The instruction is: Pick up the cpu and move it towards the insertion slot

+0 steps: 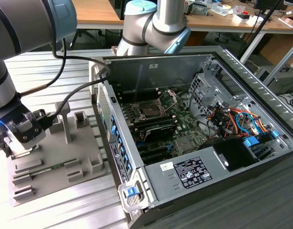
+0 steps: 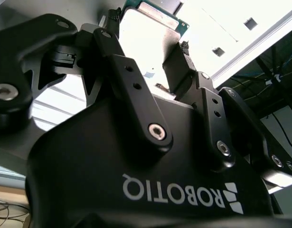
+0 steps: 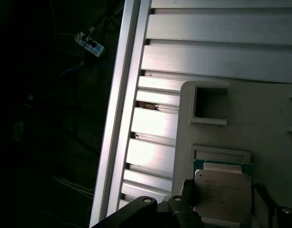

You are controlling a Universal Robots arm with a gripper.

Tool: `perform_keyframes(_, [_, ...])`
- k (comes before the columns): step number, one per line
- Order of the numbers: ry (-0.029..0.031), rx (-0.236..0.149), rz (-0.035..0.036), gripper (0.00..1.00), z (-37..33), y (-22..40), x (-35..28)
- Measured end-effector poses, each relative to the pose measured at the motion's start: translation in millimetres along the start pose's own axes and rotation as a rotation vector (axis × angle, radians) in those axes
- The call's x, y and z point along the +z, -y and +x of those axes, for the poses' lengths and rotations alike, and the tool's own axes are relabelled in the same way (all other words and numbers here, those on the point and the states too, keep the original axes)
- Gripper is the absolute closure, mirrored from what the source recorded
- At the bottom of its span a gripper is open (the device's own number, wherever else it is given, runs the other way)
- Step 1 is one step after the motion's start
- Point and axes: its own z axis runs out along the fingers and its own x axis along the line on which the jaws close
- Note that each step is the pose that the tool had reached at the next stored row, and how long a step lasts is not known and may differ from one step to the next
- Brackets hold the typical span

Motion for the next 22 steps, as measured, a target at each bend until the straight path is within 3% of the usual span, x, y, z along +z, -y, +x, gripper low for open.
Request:
perform_keyframes(9, [0.0001, 0.0, -0.0003, 0.45, 0.0, -0.3, -6.8])
perform_keyframes(22, [0.0002, 0.0, -0.0007, 0.45, 0.0, -1.0, -21.8])
